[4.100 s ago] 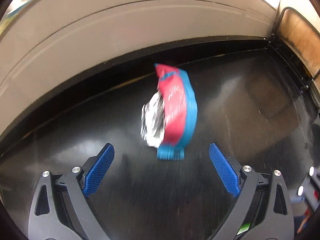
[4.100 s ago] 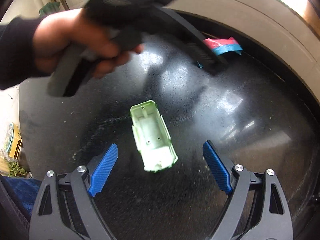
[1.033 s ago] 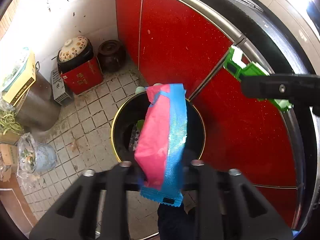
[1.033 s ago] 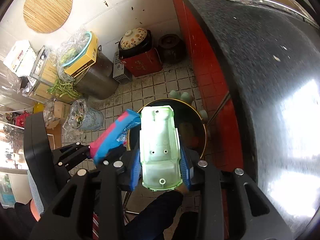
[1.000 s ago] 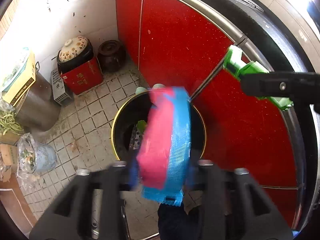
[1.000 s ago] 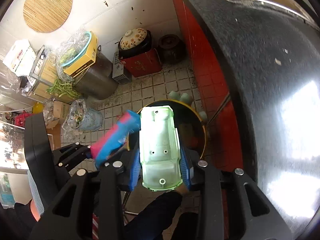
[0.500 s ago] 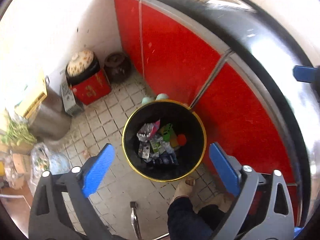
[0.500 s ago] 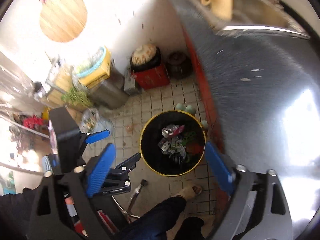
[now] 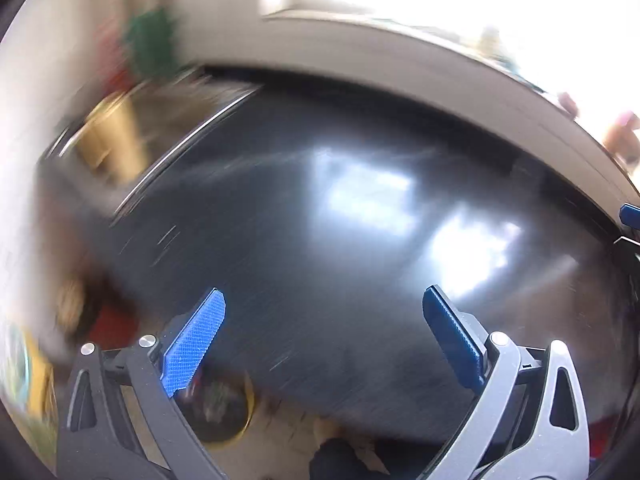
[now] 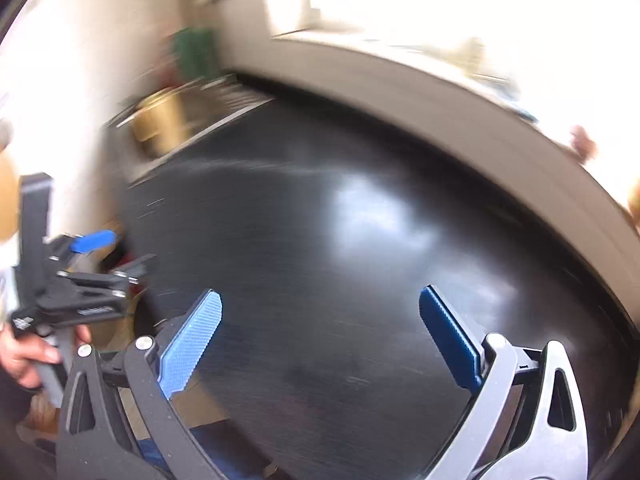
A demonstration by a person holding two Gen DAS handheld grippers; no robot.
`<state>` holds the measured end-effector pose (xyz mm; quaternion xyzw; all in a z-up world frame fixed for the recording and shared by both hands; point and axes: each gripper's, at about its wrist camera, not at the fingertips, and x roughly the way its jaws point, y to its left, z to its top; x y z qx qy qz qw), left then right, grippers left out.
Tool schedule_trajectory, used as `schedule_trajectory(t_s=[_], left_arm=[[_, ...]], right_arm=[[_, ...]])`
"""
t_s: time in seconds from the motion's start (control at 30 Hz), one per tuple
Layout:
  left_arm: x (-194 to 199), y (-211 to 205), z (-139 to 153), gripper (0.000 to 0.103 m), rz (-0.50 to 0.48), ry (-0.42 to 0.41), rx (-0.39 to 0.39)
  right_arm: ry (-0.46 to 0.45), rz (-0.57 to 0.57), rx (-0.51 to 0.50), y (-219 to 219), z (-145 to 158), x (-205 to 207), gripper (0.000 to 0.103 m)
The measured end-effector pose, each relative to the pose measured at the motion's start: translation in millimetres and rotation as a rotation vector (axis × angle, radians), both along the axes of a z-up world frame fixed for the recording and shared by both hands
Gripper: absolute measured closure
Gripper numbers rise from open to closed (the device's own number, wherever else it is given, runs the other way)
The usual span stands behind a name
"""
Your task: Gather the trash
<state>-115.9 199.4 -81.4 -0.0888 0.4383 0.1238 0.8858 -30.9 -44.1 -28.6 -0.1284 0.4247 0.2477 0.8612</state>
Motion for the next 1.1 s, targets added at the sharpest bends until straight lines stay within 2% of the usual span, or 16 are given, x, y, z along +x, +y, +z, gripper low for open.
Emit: schedule_trajectory(t_s=[0.07, 0.17, 0.2, 0.37, 0.43, 0.57, 1.1], left_arm=[[27, -27, 10, 0.007, -0.088, -0.013, 0.018], [63, -71, 24, 0.007, -0.225, -0.003, -0.011], [71, -82, 24, 0.007, -0.258, 0.012, -0.022], [104, -139, 30, 0.007, -0.367, 0.053, -0.011], [110, -152, 31, 0.007, -0.383, 0.059, 0.004], [120, -166, 32, 0.007, -0.386, 0.083, 0.010], [128, -168, 32, 0.007, -0.341, 0.100, 0.007]], right_arm=[[-0.012, -0.156, 0.022, -46, 10, 9, 0.007], [-0.013, -0.320, -0.001, -93, 15, 18, 0.007], [-0.013, -0.374, 0.023, -111, 18, 20, 0.007], [0.014, -0.522, 0.049, -162, 19, 25, 0.007], [0.023, -0.543, 0.077, -168, 19, 23, 0.007], [0.032, -0.561, 0.063, -186, 15, 21, 0.007], [0.066, -0.543, 0.064, -182, 4, 31, 0.007]])
